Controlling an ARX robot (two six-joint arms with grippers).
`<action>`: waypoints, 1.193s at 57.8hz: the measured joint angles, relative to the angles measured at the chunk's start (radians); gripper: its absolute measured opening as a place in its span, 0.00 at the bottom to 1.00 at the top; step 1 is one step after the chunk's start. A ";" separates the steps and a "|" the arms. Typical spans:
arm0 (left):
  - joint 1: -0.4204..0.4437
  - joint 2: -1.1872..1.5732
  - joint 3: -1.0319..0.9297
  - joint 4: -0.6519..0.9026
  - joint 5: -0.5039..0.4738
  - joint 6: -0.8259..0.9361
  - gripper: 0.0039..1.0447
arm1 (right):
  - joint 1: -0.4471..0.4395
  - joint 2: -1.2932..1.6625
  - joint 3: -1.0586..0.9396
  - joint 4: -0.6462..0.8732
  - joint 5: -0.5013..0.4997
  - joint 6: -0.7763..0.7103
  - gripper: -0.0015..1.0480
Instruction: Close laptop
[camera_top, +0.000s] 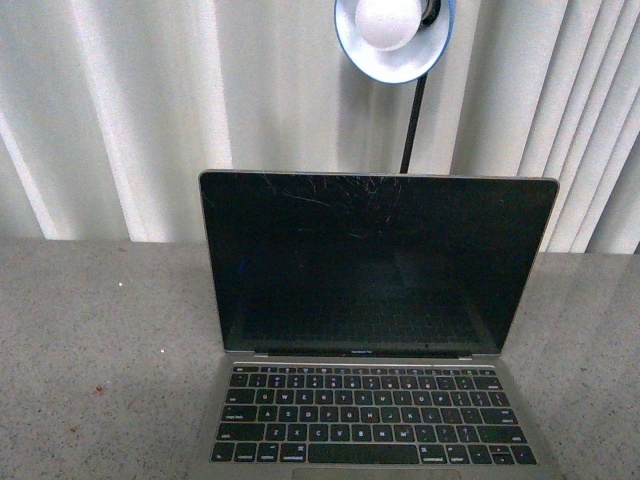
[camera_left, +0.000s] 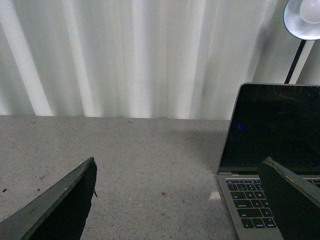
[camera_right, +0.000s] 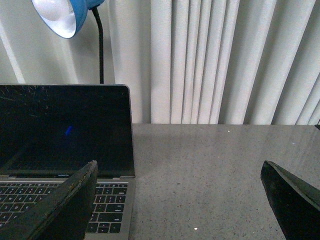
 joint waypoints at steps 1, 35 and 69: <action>0.000 0.000 0.000 0.000 0.000 0.000 0.94 | 0.000 0.000 0.000 0.000 0.000 0.000 0.93; 0.000 0.000 0.000 0.000 0.000 0.000 0.94 | 0.000 0.000 0.000 0.000 0.000 0.000 0.93; 0.000 0.000 0.000 0.000 0.000 0.000 0.94 | 0.000 0.000 0.000 0.000 0.000 0.000 0.93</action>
